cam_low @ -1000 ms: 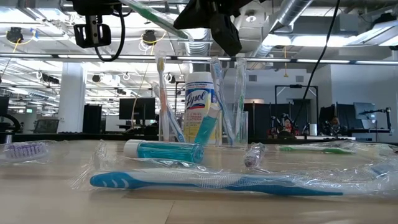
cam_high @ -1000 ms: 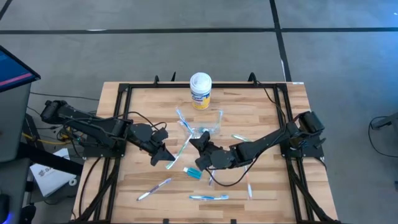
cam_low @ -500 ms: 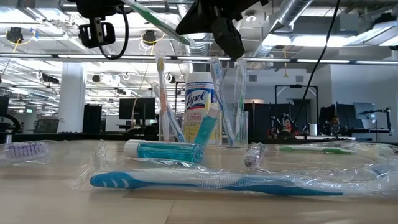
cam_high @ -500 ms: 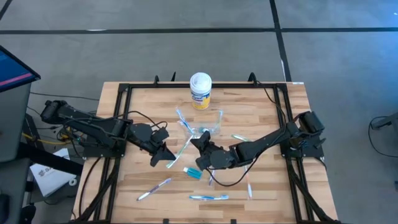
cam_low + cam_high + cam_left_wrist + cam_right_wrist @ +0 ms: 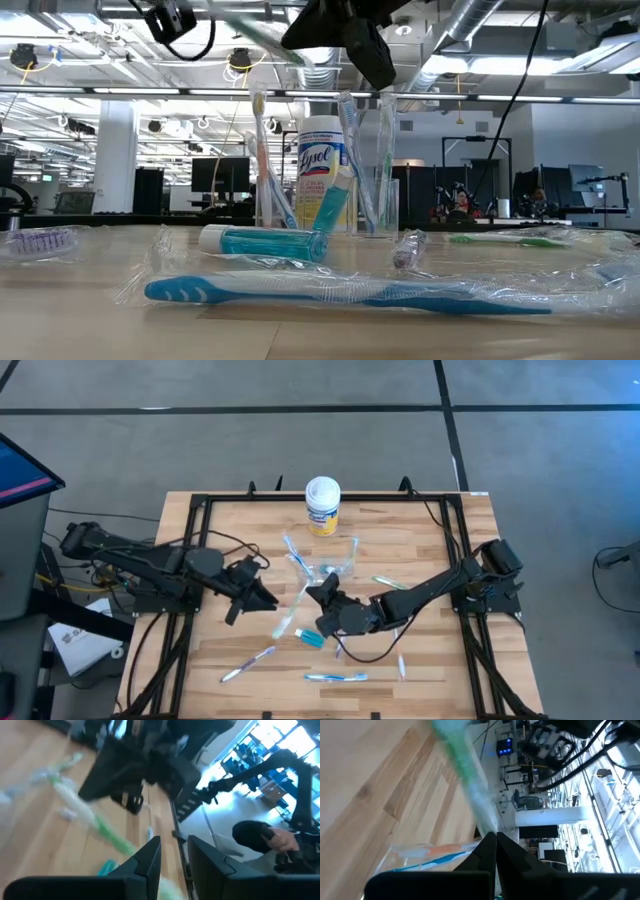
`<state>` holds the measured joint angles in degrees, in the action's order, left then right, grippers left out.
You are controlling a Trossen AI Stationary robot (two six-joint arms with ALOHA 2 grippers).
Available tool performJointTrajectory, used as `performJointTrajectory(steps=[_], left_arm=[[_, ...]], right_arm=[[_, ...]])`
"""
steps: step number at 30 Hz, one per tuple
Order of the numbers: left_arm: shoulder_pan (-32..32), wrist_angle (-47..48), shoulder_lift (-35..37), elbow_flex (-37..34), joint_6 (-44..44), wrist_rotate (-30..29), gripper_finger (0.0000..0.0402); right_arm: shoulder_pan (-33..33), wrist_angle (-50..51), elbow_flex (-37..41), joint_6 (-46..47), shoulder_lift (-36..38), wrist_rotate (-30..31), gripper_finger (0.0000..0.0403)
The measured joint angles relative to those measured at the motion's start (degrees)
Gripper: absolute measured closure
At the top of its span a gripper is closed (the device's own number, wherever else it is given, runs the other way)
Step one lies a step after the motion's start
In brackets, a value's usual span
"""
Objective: Pick & Place toothbrushing station
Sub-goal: Put the bottom green toothbrush into the transparent organizer
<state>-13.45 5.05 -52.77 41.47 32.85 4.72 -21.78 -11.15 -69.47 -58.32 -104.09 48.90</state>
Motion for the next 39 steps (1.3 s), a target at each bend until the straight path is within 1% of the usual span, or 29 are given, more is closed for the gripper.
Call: performJointTrajectory(steps=[7, 13, 15, 21, 27, 30, 34, 39], left_arm=[[0.04, -0.1, 1.8, 0.0, -6.83, -3.72, 0.0309], [0.04, -0.14, 1.88, 0.0, -11.7, -5.58, 0.0309], [0.04, -0.08, 1.84, 0.0, -13.15, -6.35, 0.0309], [0.04, -0.5, 2.16, 0.02, -18.13, -7.2, 0.0309], [0.04, -0.18, 2.07, 0.0, -23.81, -7.66, 0.0309], [0.04, -0.19, 2.05, 0.0, -26.07, -9.62, 0.0309], [0.04, -0.27, 2.05, 0.0, -28.41, -11.85, 0.0309], [0.04, -1.4, 2.05, 0.0, -33.5, -12.52, 0.0309]], right_arm=[[-0.33, 0.13, 0.0, 3.15, 0.18, -1.07, 0.0403], [-0.46, 2.33, 0.09, 8.3, 2.61, -2.98, 0.0403], [-0.46, 3.22, 0.02, 10.67, 3.98, -4.44, 0.0403], [-0.44, 8.13, 0.02, 18.93, 7.89, -10.81, 0.0403], [0.17, 11.42, 0.02, 26.32, 11.21, -18.59, 0.0403], [1.49, 12.68, 0.02, 30.71, 12.89, -23.54, 0.0403], [3.58, 14.38, 0.05, 35.25, 13.73, -26.63, 0.0403], [6.44, 14.25, 0.04, 39.8, 14.21, -31.68, 0.0403]])
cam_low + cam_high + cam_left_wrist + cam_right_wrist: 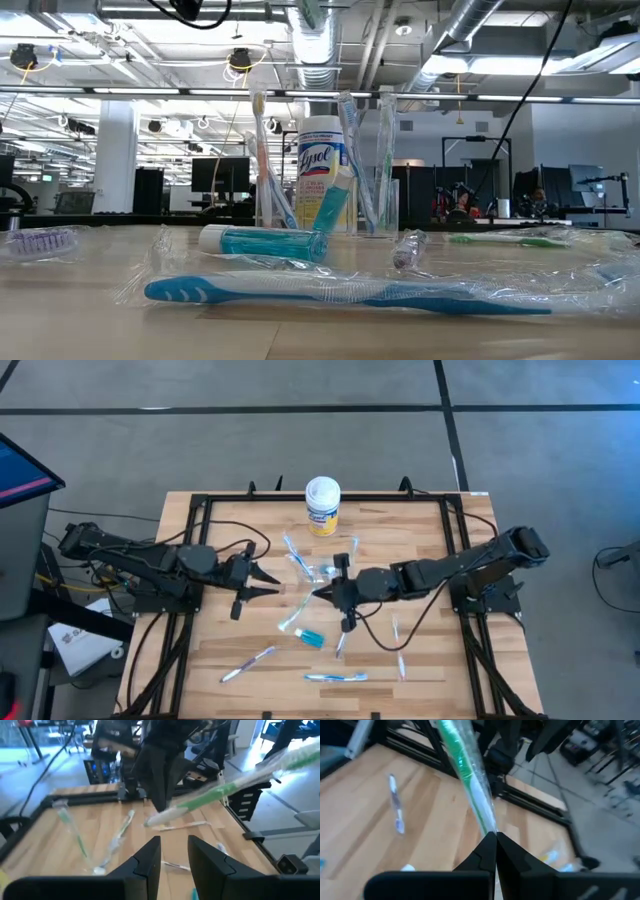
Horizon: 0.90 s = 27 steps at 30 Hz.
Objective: Pick & Place toothbrushing station
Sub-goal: Put the bottom green toothbrush into the transparent organizer
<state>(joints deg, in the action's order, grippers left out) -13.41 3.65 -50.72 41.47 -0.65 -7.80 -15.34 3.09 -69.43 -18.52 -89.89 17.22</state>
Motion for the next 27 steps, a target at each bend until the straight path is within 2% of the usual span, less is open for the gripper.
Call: performJointTrajectory(steps=[4, 14, 22, 27], left_arm=[[-0.02, -1.88, 0.0, 0.0, -3.85, -1.36, 0.0309], [-0.46, -5.97, -2.03, 0.12, -10.96, -1.69, 0.0304], [-1.48, -10.63, -6.46, 0.02, -16.41, -1.63, 0.0255], [-1.71, -11.45, -6.29, 0.02, -17.33, -1.46, 0.022]], right_arm=[[2.36, -0.11, 0.0, 4.01, 0.02, -6.1, 0.0403], [5.58, -0.54, 0.0, 8.31, 0.02, -11.46, 0.0403], [6.63, -0.48, 0.0, 10.62, 0.02, -13.13, 0.0403], [6.55, -0.35, 0.0, 10.59, 0.02, -13.16, 0.0403]])
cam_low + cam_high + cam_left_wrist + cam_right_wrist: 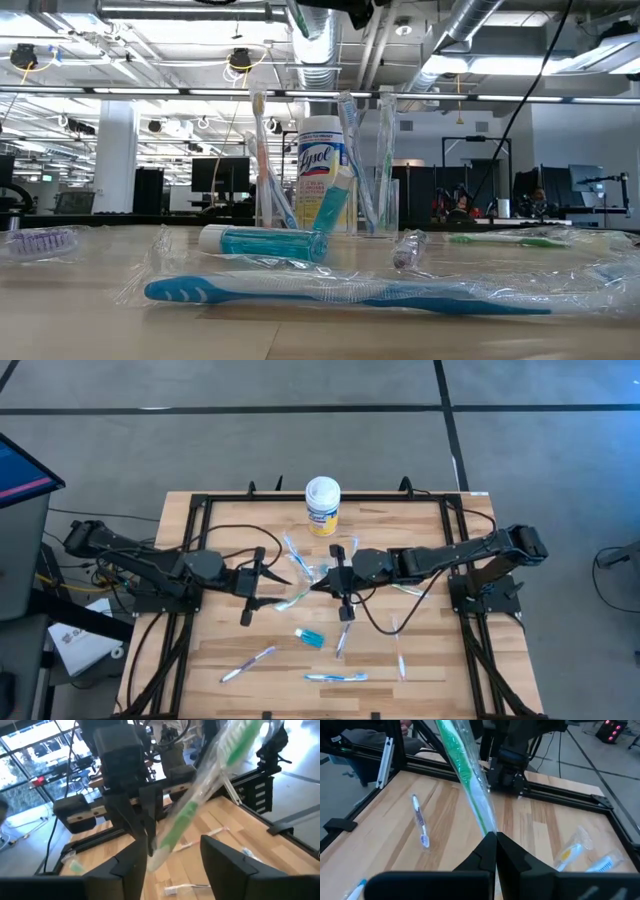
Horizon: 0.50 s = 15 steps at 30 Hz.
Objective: Pick & Place toothbrushing station
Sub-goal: Put the bottom green toothbrush into the transparent organizer
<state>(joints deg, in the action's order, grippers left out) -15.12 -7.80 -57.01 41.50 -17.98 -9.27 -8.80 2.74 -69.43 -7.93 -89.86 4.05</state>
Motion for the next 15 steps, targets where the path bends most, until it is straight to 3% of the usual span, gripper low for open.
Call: performJointTrajectory(steps=[8, 15], left_arm=[[-0.02, -2.58, 0.5, 0.0, -0.84, 0.28, 0.0195], [-0.02, -5.2, 0.5, 0.0, -2.3, 3.21, 0.02]], right_arm=[[0.34, -0.2, 0.0, -0.12, 0.0, -0.02, 0.0403], [0.35, -0.17, 0.0, -0.1, 0.0, -0.15, 0.0403]])
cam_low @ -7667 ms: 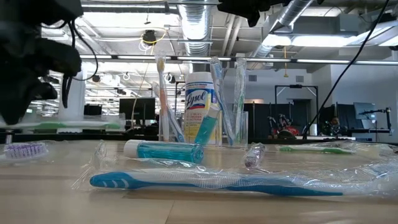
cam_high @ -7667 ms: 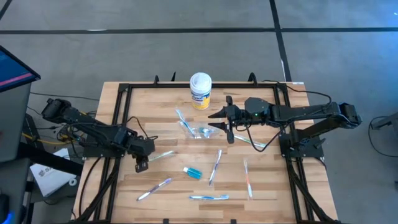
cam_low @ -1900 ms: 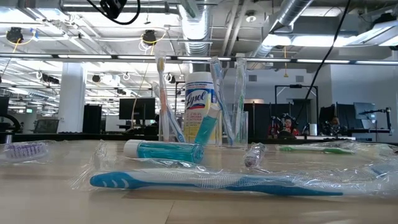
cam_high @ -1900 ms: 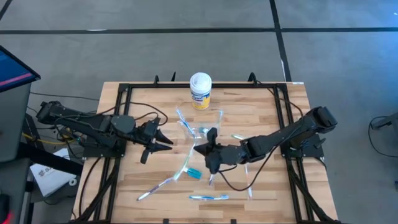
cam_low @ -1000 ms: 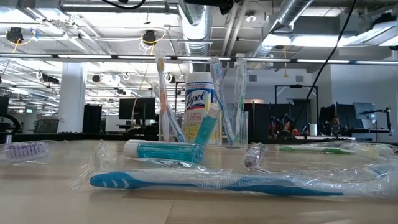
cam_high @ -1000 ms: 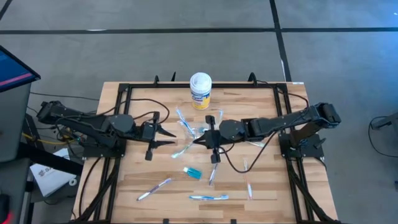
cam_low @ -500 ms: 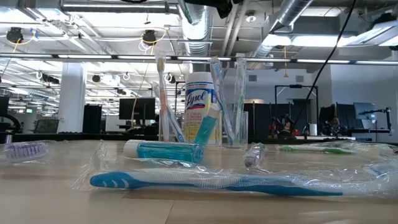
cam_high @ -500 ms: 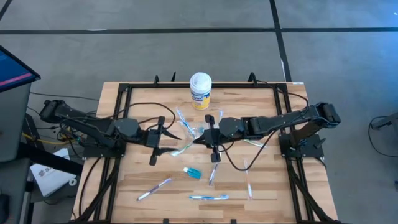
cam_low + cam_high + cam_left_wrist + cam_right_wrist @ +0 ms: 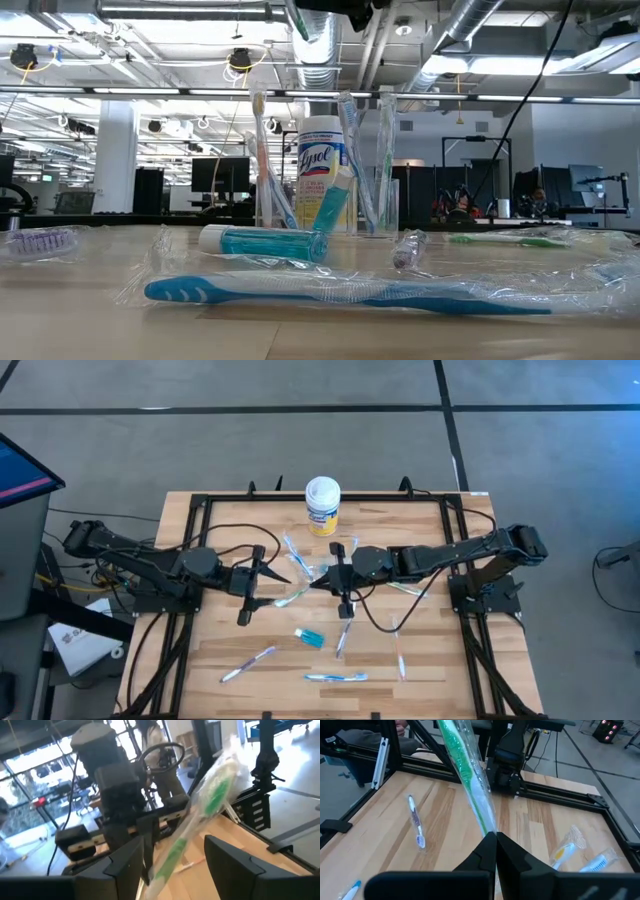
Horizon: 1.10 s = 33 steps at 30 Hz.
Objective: Pick & Place toothbrushing station
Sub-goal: Put the bottom green toothbrush into the transparent organizer
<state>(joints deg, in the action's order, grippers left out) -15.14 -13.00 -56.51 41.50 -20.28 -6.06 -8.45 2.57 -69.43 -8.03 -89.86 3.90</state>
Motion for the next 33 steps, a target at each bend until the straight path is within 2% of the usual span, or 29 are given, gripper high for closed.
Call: performJointTrajectory(steps=[7, 21, 29, 33], left_arm=[[0.0, -4.08, -0.59, -0.01, -0.51, 3.58, 0.0214], [0.09, -11.84, -6.23, -0.02, -3.49, 3.86, 0.0236], [0.09, -11.84, -5.79, -0.02, -3.49, 3.91, 0.0273], [0.09, -11.91, -5.77, -0.02, -3.49, 6.0, 0.0304]], right_arm=[[0.0, -0.02, 0.0, 0.0, 0.0, -0.02, 0.0403], [0.0, -0.41, 0.0, -0.04, 0.0, -0.02, 0.0403], [0.35, -0.4, 0.0, -0.48, 0.0, -1.09, 0.0403], [0.35, -0.52, 0.0, -0.47, 0.0, -1.32, 0.0403]])
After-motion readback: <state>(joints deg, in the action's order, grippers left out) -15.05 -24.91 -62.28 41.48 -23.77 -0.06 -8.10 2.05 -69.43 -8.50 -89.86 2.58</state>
